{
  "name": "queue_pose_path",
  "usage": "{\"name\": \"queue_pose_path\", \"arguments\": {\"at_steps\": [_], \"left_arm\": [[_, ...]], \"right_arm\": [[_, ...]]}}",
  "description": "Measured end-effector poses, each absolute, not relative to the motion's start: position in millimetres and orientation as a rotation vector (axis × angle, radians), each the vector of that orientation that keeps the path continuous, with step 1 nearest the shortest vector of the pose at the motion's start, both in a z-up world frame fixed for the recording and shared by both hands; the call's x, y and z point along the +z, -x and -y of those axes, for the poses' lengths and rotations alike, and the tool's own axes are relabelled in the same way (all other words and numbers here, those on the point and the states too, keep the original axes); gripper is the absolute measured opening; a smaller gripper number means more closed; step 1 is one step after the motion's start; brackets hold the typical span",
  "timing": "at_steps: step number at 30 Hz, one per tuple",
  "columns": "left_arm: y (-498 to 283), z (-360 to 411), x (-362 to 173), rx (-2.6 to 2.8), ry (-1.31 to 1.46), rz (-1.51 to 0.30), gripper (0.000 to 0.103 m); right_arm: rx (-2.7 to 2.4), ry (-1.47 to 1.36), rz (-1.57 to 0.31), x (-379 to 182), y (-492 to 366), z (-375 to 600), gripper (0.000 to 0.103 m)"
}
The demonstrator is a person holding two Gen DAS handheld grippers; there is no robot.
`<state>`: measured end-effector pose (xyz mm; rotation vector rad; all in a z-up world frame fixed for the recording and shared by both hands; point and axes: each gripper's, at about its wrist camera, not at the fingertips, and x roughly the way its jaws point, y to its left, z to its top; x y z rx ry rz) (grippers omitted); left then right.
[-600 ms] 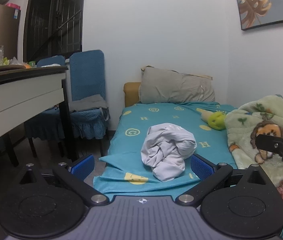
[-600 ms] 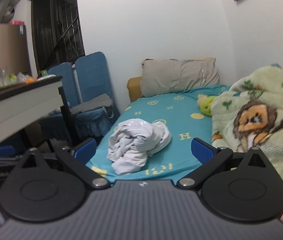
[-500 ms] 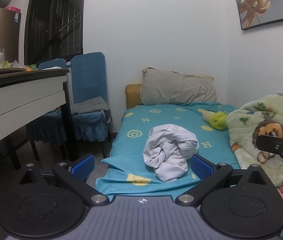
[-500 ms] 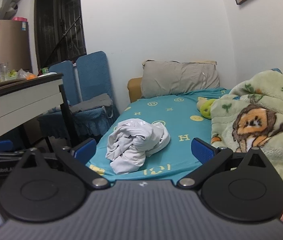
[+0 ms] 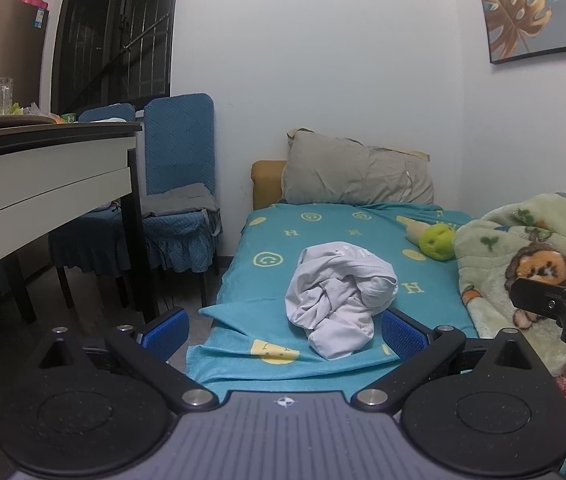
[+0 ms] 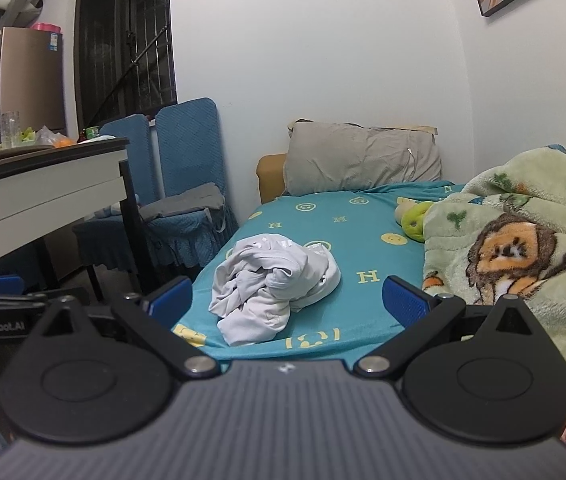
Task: Fold clothes
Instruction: 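Approach the crumpled white T-shirt on the bed with both tools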
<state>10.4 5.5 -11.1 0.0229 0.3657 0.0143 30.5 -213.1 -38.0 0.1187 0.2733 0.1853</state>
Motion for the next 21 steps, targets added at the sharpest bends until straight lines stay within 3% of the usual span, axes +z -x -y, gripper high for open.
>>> {"name": "queue_pose_path", "arguments": {"at_steps": [21], "left_arm": [[-18.1,0.1,-17.2,-0.001,-0.034,-0.387,0.103]], "right_arm": [[0.151,-0.155,-0.175,-36.7,-22.8,219.2,0.103]]}}
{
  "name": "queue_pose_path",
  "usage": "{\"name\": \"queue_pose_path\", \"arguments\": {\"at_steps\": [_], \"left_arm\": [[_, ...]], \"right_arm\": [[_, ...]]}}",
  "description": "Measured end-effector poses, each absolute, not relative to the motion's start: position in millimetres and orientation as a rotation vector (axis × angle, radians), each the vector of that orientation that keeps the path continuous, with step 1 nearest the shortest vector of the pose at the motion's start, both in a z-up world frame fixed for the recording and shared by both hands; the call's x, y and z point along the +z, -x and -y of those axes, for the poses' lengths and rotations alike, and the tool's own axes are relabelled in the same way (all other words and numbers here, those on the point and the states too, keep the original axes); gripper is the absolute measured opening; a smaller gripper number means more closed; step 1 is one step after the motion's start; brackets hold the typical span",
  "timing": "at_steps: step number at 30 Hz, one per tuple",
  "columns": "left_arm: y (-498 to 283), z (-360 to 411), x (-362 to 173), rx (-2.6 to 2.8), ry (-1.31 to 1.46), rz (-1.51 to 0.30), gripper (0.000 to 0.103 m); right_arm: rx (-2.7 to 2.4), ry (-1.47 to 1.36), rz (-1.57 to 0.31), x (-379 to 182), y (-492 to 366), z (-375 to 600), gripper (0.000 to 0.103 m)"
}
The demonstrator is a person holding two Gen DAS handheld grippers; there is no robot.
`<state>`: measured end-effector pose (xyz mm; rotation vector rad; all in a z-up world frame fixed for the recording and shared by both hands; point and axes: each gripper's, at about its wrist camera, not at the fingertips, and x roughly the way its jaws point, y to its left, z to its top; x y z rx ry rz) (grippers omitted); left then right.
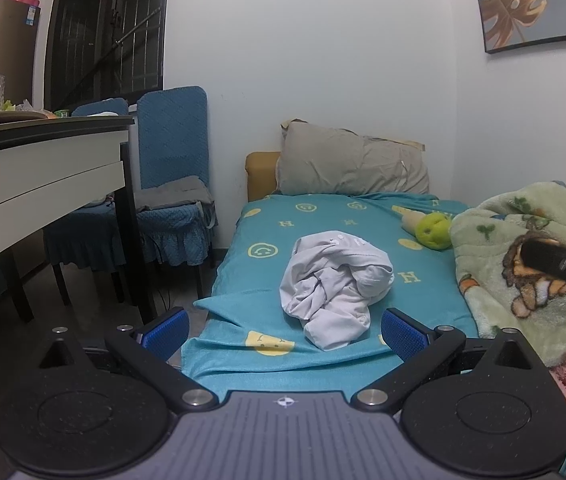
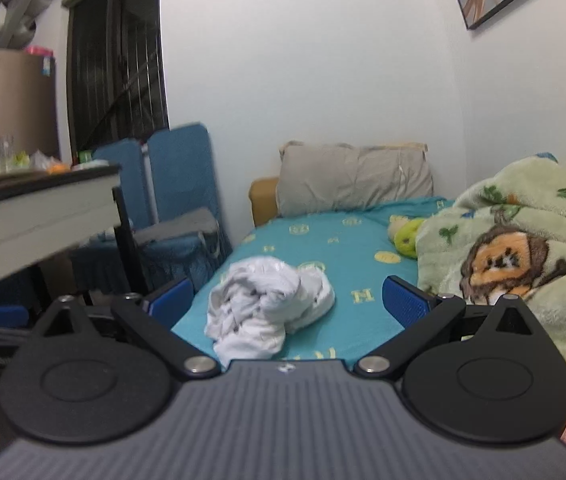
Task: Fold clothes
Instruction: 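Approach the crumpled white T-shirt on the bed with both tools, then close the left gripper on the white T-shirt fabric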
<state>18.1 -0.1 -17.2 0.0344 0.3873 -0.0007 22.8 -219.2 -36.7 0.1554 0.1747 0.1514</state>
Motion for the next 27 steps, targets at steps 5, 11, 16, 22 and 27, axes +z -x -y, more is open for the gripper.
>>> {"name": "queue_pose_path", "arguments": {"at_steps": [5,11,16,22,27], "left_arm": [[-19,-1,-18,-0.002,-0.026,-0.387,0.103],[-21,-1,-18,-0.015,-0.026,-0.401,0.103],[-40,2,-19,-0.069,-0.025,-0.471,0.103],[-94,-2,-15,-0.121,-0.019,-0.570,0.103],[-160,-11,-14,-0.110,0.017,-0.657,0.103]], "right_arm": [[0.120,-0.150,-0.142,-33,-21,221,0.103],[0.128,-0.169,-0.206,-30,-30,221,0.103],[0.128,-0.180,-0.238,-21,-44,217,0.103],[0.151,-0.162,-0.242,9,-79,221,0.102],[0.092,-0.207,-0.234,6,-100,236,0.102]]}}
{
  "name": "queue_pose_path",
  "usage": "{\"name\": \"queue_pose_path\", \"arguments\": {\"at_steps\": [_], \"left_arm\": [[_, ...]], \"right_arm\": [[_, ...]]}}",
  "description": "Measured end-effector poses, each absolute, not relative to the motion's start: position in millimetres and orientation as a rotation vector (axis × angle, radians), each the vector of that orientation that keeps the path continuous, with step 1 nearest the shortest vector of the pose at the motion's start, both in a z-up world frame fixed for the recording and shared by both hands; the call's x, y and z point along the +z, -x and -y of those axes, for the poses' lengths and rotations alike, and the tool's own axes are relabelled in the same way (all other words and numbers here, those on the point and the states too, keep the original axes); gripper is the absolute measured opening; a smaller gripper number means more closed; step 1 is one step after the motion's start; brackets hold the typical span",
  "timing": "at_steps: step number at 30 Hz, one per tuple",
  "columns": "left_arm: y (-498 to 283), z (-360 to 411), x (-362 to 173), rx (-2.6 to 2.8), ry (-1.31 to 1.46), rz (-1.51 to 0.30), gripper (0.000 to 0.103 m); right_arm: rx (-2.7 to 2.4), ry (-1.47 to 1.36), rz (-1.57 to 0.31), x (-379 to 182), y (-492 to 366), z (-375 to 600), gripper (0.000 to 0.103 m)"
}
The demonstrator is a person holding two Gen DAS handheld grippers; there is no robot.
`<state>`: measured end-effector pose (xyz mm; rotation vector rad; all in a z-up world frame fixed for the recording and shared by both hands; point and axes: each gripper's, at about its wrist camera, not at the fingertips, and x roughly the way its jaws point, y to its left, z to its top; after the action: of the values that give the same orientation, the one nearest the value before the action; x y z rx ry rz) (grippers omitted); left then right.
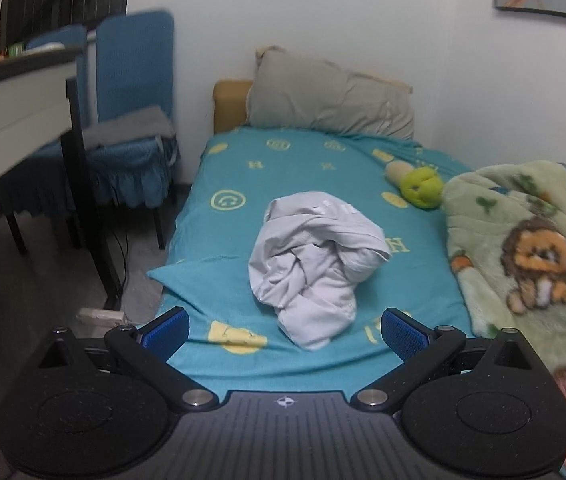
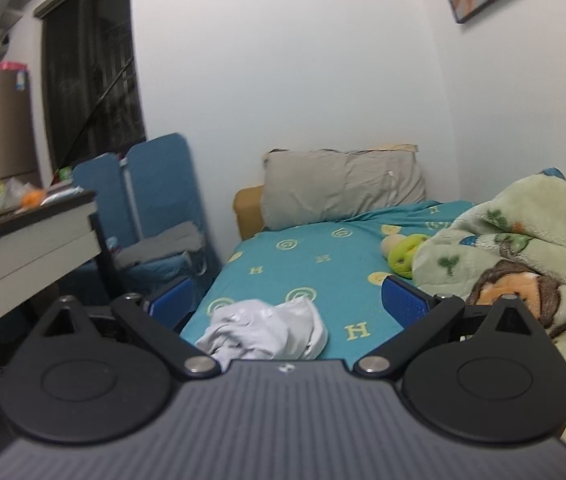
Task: Fold clothes
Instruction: 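Close the left gripper on the white T-shirt fabric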
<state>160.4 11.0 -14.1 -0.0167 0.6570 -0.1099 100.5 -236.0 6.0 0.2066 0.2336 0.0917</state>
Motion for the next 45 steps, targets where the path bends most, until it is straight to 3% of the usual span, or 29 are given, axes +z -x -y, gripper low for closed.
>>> {"name": "queue_pose_path", "arguments": {"at_steps": [12,18,23,27,29,34,40,45], "left_arm": [[-275,18,-108,-0.178,-0.195,-0.752,0.097],[-295,28,-149,-0.274,-0.187,-0.725,0.087],[-314,22,-167,-0.227,-0.122,-0.701,0.071],[-319,13,-166,-0.214,-0.065,-0.662,0.048],[-316,14,-163,-0.220,-0.068,-0.635,0.021],[-289,20,-134,-0.244,-0.093,-0.556,0.013],[-236,28,-84,-0.343,-0.127,-0.483,0.012],[-176,28,-60,-0.446,-0.112,-0.527,0.012]], "right_arm": [[-0.040,-0.322,-0.353,-40,-127,287,0.102],[-0.103,-0.451,-0.426,-66,-155,319,0.102],[-0.075,-0.467,-0.491,-90,-179,312,0.102],[-0.053,-0.433,-0.525,-107,-195,299,0.102],[-0.046,-0.425,-0.530,-112,-200,295,0.102],[0.001,-0.426,-0.497,-115,-203,287,0.102],[0.049,-0.373,-0.393,-96,-186,280,0.102],[0.097,-0.403,-0.396,-84,-172,279,0.102]]}}
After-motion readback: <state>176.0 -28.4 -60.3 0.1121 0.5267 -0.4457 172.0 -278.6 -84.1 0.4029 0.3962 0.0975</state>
